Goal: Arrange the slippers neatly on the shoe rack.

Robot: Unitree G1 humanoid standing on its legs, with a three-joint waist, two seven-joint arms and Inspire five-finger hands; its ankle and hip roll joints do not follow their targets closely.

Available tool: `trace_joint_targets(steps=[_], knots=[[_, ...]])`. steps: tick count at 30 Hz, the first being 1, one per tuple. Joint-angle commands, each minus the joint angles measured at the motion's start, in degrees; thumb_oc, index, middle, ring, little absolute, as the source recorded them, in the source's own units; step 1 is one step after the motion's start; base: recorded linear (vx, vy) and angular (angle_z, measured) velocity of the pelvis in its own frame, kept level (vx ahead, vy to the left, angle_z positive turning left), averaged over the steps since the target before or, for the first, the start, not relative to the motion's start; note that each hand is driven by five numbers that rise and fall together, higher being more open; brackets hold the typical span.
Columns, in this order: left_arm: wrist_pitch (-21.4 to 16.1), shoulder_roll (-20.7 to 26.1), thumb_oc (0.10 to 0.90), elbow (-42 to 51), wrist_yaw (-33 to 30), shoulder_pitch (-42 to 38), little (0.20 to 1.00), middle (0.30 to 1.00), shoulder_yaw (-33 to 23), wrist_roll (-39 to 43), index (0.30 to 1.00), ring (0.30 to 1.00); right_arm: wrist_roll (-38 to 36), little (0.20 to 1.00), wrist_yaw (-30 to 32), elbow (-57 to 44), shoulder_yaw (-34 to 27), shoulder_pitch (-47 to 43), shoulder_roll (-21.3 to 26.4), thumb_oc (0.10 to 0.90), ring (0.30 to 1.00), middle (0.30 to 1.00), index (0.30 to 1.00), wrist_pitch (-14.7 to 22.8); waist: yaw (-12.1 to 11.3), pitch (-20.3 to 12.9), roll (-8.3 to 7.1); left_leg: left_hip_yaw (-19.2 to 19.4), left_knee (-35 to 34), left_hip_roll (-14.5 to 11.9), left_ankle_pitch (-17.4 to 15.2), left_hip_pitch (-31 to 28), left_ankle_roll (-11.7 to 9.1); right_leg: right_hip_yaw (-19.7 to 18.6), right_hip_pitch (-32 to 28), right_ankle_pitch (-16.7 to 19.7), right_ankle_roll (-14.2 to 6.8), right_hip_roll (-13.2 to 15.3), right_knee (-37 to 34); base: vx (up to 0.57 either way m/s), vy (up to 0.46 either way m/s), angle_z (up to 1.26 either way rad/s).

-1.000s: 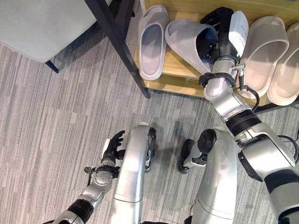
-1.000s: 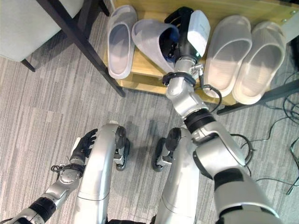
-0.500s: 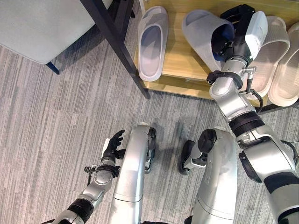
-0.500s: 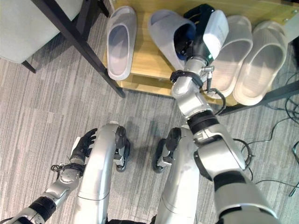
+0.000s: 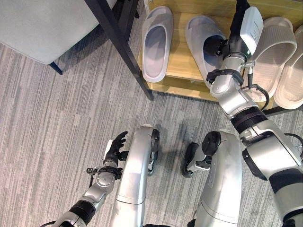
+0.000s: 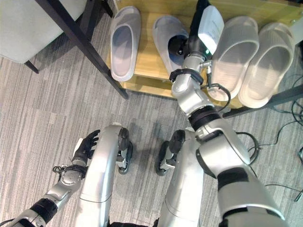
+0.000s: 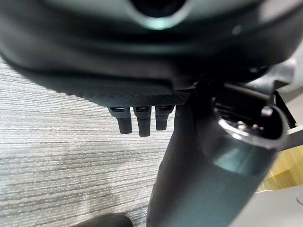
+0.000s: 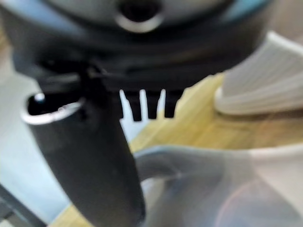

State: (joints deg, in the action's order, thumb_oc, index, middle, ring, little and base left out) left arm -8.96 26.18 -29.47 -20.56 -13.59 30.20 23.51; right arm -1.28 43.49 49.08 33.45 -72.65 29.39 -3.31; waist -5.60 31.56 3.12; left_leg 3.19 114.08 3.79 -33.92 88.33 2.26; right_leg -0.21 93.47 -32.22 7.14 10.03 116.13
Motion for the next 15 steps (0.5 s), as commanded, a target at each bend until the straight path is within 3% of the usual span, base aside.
trace_joint_targets(steps=[1, 8, 15], knots=[[-3.08, -0.40, 0.800, 4.32, 0.31, -0.18, 0.900, 0.900, 2.86, 0.01, 0.900, 0.900, -1.54, 0.900, -0.21, -2.88, 4.23, -10.25, 1.92, 0.800, 0.900, 0.900, 0.900, 6.05, -1.92, -1.77, 0.06, -1.79, 0.53, -2.00, -4.38, 1.63, -3.02, -2.59, -3.52, -6.61, 2.66, -2.25, 4.84, 0.00, 0.000, 0.00], [-1.72, -0.24, 0.800, 2.77, 0.80, 0.31, 0.900, 0.900, 1.90, 0.55, 0.900, 0.900, -7.17, 0.900, -4.68, -6.09, 6.06, -9.68, 3.36, 0.800, 0.900, 0.900, 0.900, 7.27, -1.30, -1.77, -0.88, -2.19, 1.10, -2.42, -4.44, 1.63, -3.36, -2.54, -3.52, -6.71, 2.87, -2.51, 5.21, 0.00, 0.001, -0.01], [-0.45, 0.04, 0.800, 3.16, 1.21, 1.62, 0.900, 0.900, 0.30, -0.08, 0.900, 0.900, -3.25, 0.900, -6.07, -14.51, 6.96, -9.05, 7.81, 0.800, 0.900, 0.900, 0.900, 5.98, -0.27, -1.77, -1.46, -2.66, 1.45, -2.66, -4.42, 1.63, -3.45, -2.47, -3.52, -6.64, 2.70, -2.75, 4.88, 0.01, 0.015, -0.07]])
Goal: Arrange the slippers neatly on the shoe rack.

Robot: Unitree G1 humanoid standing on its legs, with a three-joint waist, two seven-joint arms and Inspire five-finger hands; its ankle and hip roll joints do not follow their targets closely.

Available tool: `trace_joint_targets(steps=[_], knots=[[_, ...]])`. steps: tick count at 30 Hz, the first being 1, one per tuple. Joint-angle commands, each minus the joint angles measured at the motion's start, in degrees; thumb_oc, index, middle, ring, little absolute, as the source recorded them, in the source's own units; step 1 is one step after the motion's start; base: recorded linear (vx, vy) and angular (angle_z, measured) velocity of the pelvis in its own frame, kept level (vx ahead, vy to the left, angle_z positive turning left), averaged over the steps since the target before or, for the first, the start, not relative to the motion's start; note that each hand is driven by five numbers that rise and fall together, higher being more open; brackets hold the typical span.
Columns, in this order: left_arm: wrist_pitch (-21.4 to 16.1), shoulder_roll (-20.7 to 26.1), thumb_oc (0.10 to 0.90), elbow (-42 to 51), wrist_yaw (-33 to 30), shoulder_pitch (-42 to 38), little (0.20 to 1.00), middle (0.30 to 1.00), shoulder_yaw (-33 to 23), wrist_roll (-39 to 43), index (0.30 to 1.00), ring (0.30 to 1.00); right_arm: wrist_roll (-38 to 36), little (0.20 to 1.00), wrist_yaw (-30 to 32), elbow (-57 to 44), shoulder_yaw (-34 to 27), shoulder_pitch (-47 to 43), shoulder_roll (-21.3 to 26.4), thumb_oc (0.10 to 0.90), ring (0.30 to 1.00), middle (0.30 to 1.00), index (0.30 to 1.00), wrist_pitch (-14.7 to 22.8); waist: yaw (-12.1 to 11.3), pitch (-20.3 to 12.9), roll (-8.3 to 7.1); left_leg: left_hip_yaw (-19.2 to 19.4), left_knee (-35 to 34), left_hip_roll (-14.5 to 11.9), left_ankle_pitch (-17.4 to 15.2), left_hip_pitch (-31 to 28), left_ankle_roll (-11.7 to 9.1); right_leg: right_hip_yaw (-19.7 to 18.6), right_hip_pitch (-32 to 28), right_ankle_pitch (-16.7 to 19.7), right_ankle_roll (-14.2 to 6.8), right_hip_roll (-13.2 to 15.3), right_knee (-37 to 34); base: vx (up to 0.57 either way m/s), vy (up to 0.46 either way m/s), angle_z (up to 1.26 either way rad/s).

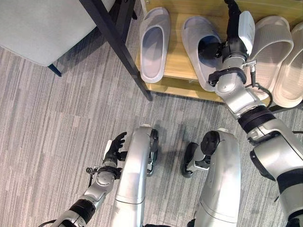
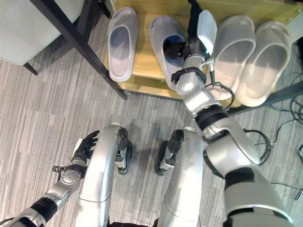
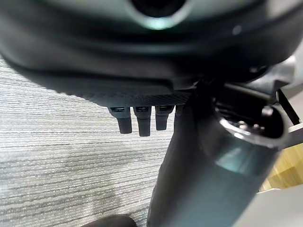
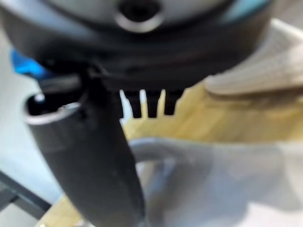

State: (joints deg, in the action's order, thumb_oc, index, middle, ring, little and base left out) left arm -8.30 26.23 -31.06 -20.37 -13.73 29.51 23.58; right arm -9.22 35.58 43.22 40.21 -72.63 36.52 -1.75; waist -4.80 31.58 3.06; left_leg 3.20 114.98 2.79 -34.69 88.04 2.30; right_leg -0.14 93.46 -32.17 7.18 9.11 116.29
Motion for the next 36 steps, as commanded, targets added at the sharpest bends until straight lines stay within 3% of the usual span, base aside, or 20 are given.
trace_joint_targets(steps=[1, 5, 9, 15, 24, 31, 36], knots=[[-0.77, -0.30, 0.800, 4.64, 1.14, 2.16, 0.900, 0.900, 0.49, -0.56, 0.900, 0.900, 6.15, 0.900, 2.18, -12.38, -1.11, -7.50, 1.63, 0.800, 0.900, 0.900, 0.900, 4.58, -0.64, -1.79, -1.52, -2.60, 0.64, -1.79, -3.67, 1.92, -3.36, -2.57, -3.51, -6.64, 2.64, -1.81, 4.56, 0.01, 0.013, -0.09], [-0.41, -0.60, 0.800, 4.46, 1.14, 2.30, 0.900, 0.900, -0.14, -1.26, 0.900, 0.900, 9.04, 0.900, 2.06, -18.22, -3.82, -4.59, 3.01, 0.800, 0.900, 0.900, 0.900, 3.93, -0.10, -1.79, -1.67, -2.66, 1.02, -1.83, -3.84, 1.92, -3.24, -2.47, -3.51, -6.78, 2.60, -1.89, 4.55, 0.01, 0.002, -0.09], [0.21, -1.33, 0.800, 4.72, 1.26, 2.79, 0.900, 0.900, -1.83, -2.09, 0.900, 0.900, 12.30, 0.900, 1.37, -29.58, -10.62, 3.54, 4.65, 0.800, 0.900, 0.900, 0.900, 4.00, 1.09, -1.79, -2.24, -2.33, 1.63, -1.96, -4.06, 1.92, -3.04, -2.60, -3.51, -6.79, 2.50, -2.20, 4.90, 0.00, -0.001, -0.01], [0.21, -1.23, 0.800, 5.22, 1.28, 3.18, 0.900, 0.900, -2.14, -2.29, 0.900, 0.900, 13.09, 0.900, 0.40, -29.54, -12.02, 5.78, 5.42, 0.800, 0.900, 0.900, 0.900, 3.26, 1.16, -1.79, -2.55, -1.92, 1.94, -2.13, -4.19, 1.92, -2.97, -2.79, -3.51, -6.71, 2.41, -2.21, 5.22, 0.00, -0.002, -0.01], [-0.78, -0.26, 0.800, 4.81, 1.05, 2.55, 0.900, 0.900, -0.63, -0.84, 0.900, 0.900, 11.75, 0.900, 0.66, -12.82, -3.95, -4.99, 2.14, 0.800, 0.900, 0.900, 0.900, 1.09, -0.10, -1.79, -1.77, -2.13, 2.04, -2.25, -4.08, 1.92, -3.26, -2.61, -3.51, -6.87, 2.44, -1.94, 5.49, 0.00, 0.000, 0.00], [-1.52, 0.29, 0.800, 3.82, 1.30, 1.62, 0.900, 0.900, 0.71, 0.30, 0.900, 0.900, 7.28, 0.900, -0.81, 0.57, 4.04, -13.94, -0.50, 0.800, 0.900, 0.900, 0.900, 1.68, -1.18, -1.79, -1.63, -2.29, 1.48, -2.54, -3.81, 1.92, -3.43, -2.85, -3.51, -6.91, 2.55, -1.61, 5.65, 0.00, 0.000, 0.00], [-1.14, 0.11, 0.800, 2.88, 1.58, 1.53, 0.900, 0.900, 0.76, 0.52, 0.900, 0.900, 5.26, 0.900, -2.40, 0.73, 6.77, -15.94, 0.18, 0.800, 0.900, 0.900, 0.900, 2.54, -1.10, -1.79, -2.19, -2.33, 1.31, -2.70, -3.77, 1.92, -3.55, -3.11, -3.51, -7.01, 2.57, -1.36, 5.73, 0.00, 0.000, 0.00]])
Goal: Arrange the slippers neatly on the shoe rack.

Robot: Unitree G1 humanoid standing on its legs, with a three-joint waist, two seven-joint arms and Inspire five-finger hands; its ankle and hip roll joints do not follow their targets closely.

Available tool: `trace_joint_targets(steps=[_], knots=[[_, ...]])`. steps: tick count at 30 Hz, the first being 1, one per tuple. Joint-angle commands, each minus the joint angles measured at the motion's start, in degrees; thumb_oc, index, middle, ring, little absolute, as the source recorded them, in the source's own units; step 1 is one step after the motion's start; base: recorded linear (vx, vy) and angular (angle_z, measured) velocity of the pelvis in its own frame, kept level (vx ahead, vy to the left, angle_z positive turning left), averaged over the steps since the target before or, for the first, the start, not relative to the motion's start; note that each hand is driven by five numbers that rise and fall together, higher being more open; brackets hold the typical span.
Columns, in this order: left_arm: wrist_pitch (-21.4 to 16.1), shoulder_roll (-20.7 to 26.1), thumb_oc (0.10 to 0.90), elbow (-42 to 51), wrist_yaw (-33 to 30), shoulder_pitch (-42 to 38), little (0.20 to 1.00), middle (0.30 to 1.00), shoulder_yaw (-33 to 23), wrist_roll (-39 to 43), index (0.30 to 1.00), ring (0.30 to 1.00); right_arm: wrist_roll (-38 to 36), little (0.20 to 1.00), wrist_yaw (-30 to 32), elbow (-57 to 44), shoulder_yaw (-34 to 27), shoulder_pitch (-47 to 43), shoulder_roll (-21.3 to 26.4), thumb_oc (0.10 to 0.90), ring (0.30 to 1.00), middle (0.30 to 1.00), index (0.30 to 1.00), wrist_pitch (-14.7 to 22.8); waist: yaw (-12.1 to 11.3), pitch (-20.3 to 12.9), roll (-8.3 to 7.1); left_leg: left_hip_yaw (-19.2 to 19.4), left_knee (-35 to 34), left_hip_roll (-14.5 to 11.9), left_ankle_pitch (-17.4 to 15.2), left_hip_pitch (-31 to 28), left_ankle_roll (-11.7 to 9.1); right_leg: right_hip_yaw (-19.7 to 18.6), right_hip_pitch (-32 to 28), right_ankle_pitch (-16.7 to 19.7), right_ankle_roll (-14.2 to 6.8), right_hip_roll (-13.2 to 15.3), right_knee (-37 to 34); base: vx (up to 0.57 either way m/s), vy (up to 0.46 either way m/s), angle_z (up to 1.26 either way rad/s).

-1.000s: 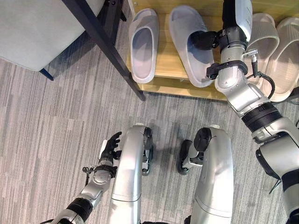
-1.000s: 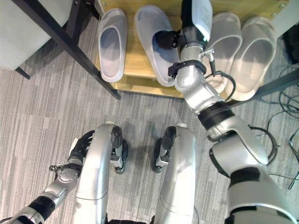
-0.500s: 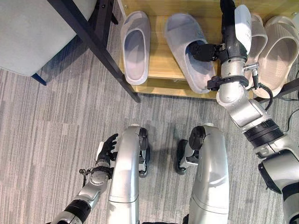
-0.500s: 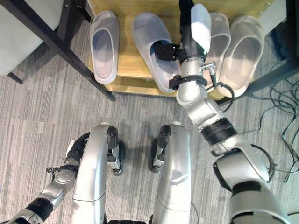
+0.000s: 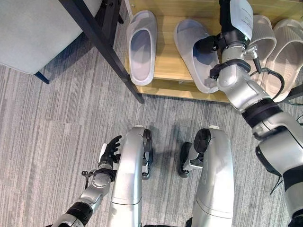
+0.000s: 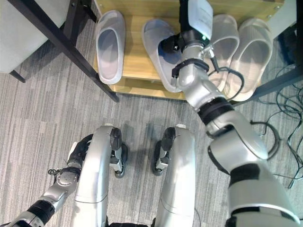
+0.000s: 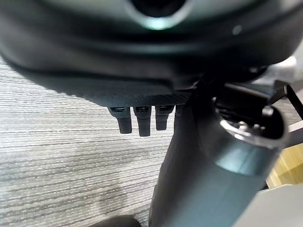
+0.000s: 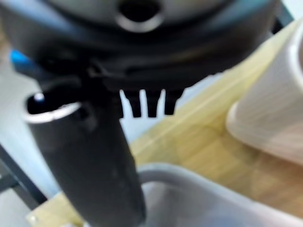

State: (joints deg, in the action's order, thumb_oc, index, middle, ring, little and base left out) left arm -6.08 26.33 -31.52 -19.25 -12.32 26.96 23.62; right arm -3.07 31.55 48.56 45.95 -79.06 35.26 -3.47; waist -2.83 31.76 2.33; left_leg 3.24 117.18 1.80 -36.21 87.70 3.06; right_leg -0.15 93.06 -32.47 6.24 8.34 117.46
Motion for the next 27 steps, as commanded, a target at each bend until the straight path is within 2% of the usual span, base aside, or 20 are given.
trace_joint_targets(steps=[1, 12, 18, 23, 27], knots=[[-3.36, -0.02, 0.800, 3.34, 0.47, 0.10, 0.900, 0.900, 3.32, 0.48, 0.900, 0.900, -0.92, 0.900, 1.60, -4.64, 1.06, -9.52, 1.48, 0.800, 0.900, 0.900, 0.900, 4.26, -3.05, -1.96, -1.45, -2.35, -0.89, -1.70, -2.25, 2.26, -4.32, -3.12, -3.10, -6.73, 3.50, -0.58, 4.57, 0.00, 0.000, 0.00], [-2.62, 0.37, 0.800, 3.37, 1.27, 1.59, 0.900, 0.900, 2.34, -0.05, 0.900, 0.900, -1.50, 0.900, -1.29, -12.05, 2.98, -9.60, 7.80, 0.800, 0.900, 0.900, 0.900, 5.19, -2.21, -1.96, -1.89, -2.71, -0.32, -2.10, -2.33, 2.26, -4.57, -3.26, -3.10, -7.00, 3.43, -0.50, 4.83, 0.00, 0.000, 0.00], [-2.12, 0.33, 0.800, 3.55, 1.95, 2.33, 0.900, 0.900, 1.31, -0.90, 0.900, 0.900, -1.03, 0.900, -3.01, -21.50, 1.97, -8.08, 13.21, 0.800, 0.900, 0.900, 0.900, 6.24, -1.59, -1.96, -2.09, -2.96, 0.47, -2.17, -2.68, 2.26, -4.51, -3.36, -3.10, -7.14, 3.27, -0.59, 5.02, 0.00, 0.007, -0.02], [-2.13, 0.92, 0.800, 4.55, 2.81, 3.52, 0.900, 0.900, 0.25, -1.42, 0.900, 0.900, -2.69, 0.900, -6.41, -28.85, 3.43, -8.96, 19.81, 0.800, 0.900, 0.900, 0.900, 7.37, -1.07, -1.96, -2.47, -3.03, 0.87, -2.50, -2.72, 2.26, -4.55, -3.45, -3.10, -7.40, 3.25, -0.35, 5.27, 0.00, 0.000, 0.00], [-2.34, 1.18, 0.800, 5.02, 3.22, 3.71, 0.900, 0.900, 0.53, -1.14, 0.900, 0.900, -5.22, 0.900, -8.09, -26.96, 5.85, -10.15, 21.03, 0.800, 0.900, 0.900, 0.900, 7.63, -1.43, -1.96, -2.33, -3.13, 1.01, -2.79, -2.61, 2.26, -4.69, -3.33, -3.10, -7.49, 3.24, -0.08, 5.29, -0.01, 0.009, -0.03]])
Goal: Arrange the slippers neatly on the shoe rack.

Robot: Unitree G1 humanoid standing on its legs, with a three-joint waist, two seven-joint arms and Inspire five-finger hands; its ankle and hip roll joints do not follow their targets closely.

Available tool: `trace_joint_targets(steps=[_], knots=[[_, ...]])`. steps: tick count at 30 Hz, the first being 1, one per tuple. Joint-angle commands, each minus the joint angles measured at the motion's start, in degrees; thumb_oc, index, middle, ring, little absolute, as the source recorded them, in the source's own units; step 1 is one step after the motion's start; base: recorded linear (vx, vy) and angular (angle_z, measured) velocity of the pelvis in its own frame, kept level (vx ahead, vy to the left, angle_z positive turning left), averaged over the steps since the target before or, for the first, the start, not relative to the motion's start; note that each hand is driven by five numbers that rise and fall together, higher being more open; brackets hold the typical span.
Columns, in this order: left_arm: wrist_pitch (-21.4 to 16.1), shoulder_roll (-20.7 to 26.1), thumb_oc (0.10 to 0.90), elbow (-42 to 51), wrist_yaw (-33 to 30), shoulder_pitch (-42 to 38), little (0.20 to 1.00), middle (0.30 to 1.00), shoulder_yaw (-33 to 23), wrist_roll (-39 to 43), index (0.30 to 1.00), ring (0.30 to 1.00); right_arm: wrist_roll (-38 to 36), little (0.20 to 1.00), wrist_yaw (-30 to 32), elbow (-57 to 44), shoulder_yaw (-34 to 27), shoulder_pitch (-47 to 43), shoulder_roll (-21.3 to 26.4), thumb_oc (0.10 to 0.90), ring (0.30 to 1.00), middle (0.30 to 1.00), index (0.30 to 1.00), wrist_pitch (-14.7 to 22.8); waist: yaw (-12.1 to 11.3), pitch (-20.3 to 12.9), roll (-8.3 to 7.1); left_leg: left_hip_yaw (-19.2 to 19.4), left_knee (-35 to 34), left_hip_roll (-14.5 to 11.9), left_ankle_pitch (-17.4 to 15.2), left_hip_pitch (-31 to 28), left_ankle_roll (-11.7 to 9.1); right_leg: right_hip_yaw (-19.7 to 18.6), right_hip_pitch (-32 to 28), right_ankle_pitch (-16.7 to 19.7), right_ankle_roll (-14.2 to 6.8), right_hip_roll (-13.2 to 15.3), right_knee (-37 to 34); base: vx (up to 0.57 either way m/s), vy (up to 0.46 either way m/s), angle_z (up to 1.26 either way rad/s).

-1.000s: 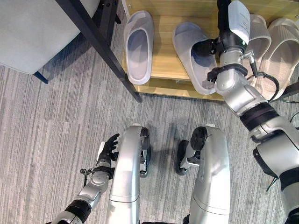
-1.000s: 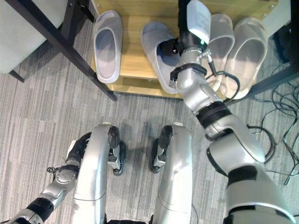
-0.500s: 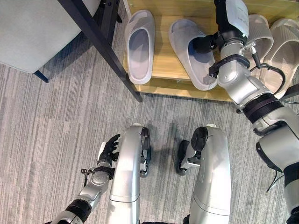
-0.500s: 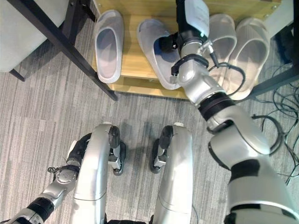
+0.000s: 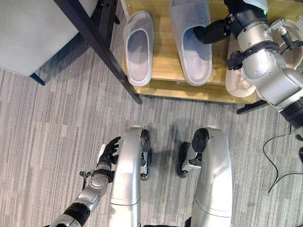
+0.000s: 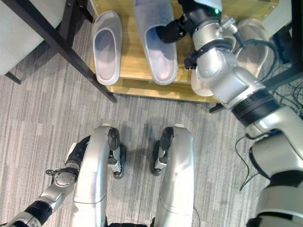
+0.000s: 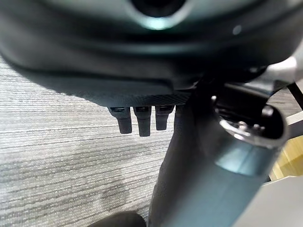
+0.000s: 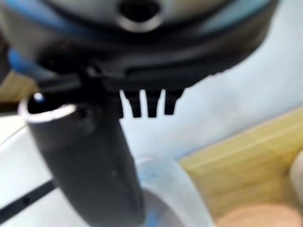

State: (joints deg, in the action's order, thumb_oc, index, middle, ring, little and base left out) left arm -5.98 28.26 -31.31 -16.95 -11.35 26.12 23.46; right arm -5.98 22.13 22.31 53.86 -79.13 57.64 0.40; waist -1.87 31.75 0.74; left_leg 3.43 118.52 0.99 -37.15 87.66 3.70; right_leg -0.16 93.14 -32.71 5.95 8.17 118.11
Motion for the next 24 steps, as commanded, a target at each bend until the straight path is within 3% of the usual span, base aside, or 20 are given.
trace_joint_targets(steps=[1, 13, 24], knots=[[-2.49, -0.77, 0.800, 4.85, 0.91, 2.67, 0.900, 0.900, 1.48, -0.92, 0.900, 0.900, -2.71, 0.900, 1.25, 0.13, -1.57, -10.38, -1.76, 0.800, 0.900, 0.900, 0.900, 3.79, -2.45, -1.95, -0.70, -3.31, -0.40, -2.01, -1.64, 2.29, -5.33, -3.32, -3.18, -7.21, 3.54, 0.10, 4.66, 0.00, 0.020, -0.03], [-3.17, -0.35, 0.800, 3.83, 0.45, 1.82, 0.900, 0.900, 2.53, 0.25, 0.900, 0.900, -5.10, 0.900, 1.37, 14.99, 2.67, -14.06, -8.84, 0.800, 0.900, 0.900, 0.900, 3.29, -3.26, -1.95, -0.14, -3.14, -0.67, -2.14, -1.05, 2.29, -5.37, -3.33, -3.18, -7.14, 3.44, 0.20, 4.77, 0.00, 0.000, 0.00], [-3.27, 0.10, 0.800, 3.40, 1.16, 2.57, 0.900, 0.900, 2.45, -0.73, 0.900, 0.900, -9.93, 0.900, -2.44, 10.11, 4.91, -14.70, -6.04, 0.800, 0.900, 0.900, 0.900, 5.65, -2.98, -1.95, -0.76, -3.29, -0.72, -2.47, -1.06, 2.29, -5.65, -3.63, -3.18, -7.40, 3.44, 0.50, 4.96, 0.00, 0.000, 0.00]])
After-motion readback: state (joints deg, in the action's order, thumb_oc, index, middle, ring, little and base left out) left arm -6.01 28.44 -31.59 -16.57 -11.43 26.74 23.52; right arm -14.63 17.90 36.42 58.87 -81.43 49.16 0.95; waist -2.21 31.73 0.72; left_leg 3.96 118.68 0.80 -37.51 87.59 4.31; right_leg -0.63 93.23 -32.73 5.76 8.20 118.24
